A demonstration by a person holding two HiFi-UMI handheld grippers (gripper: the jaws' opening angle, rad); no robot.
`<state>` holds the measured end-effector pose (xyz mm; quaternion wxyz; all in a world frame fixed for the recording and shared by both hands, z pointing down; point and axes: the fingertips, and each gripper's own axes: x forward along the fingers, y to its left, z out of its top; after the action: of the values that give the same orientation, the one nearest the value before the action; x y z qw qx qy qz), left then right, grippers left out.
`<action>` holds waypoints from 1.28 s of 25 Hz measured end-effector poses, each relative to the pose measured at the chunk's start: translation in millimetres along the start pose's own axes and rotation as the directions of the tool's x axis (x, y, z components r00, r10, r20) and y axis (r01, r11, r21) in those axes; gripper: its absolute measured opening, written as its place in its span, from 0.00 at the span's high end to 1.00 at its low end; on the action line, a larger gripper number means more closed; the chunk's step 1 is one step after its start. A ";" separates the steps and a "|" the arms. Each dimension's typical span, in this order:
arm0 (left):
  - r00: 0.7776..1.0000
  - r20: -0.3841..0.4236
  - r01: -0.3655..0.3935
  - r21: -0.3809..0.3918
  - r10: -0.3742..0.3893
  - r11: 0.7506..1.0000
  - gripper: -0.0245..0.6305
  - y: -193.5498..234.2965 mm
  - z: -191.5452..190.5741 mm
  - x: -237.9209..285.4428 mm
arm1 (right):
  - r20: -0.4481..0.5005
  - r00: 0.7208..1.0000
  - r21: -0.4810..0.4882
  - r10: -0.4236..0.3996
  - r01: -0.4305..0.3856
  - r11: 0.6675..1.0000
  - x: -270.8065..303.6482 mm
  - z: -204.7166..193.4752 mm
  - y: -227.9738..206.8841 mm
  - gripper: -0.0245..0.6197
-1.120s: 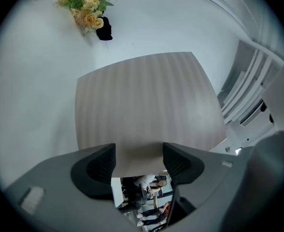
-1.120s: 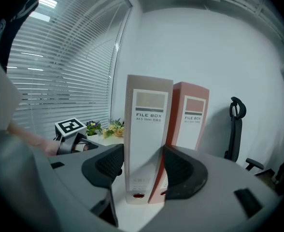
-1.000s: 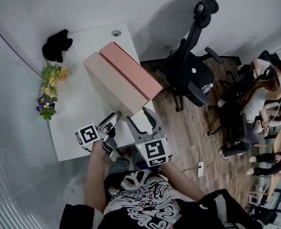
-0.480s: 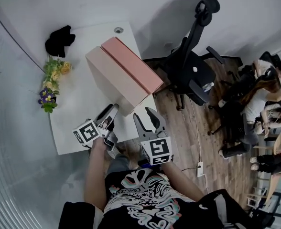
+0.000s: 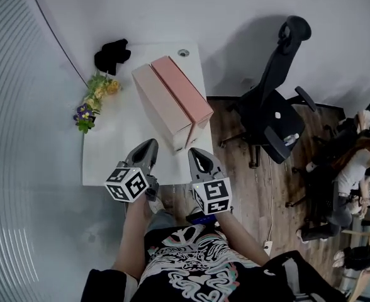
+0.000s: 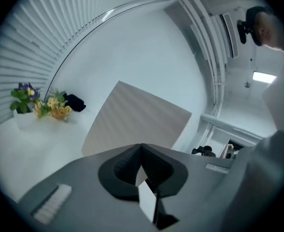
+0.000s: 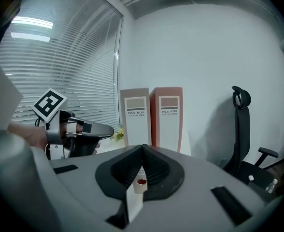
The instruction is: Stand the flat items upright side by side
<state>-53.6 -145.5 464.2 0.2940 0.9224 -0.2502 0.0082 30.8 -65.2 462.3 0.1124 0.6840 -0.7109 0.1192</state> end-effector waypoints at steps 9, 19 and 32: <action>0.983 0.077 -0.178 0.232 0.165 0.956 0.97 -53.4 5.7 -29.1 | 0.065 0.997 -0.005 0.042 -0.041 0.999 -39.1 19.5 -16.6 0.96; 0.965 0.157 -0.246 0.270 0.210 0.931 0.97 -98.5 2.6 -46.2 | 0.118 0.993 -0.033 0.016 -0.012 0.999 -75.4 31.2 -42.6 0.96; 0.963 0.163 -0.254 0.277 0.215 0.927 0.97 -117.0 -2.5 -46.3 | 0.118 0.993 -0.040 0.020 -0.015 0.999 -91.5 30.4 -51.0 0.96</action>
<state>-39.2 -40.9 395.7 0.1329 0.9179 -0.3734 0.0204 85.4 9.7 404.8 0.0827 0.6811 -0.7245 0.0655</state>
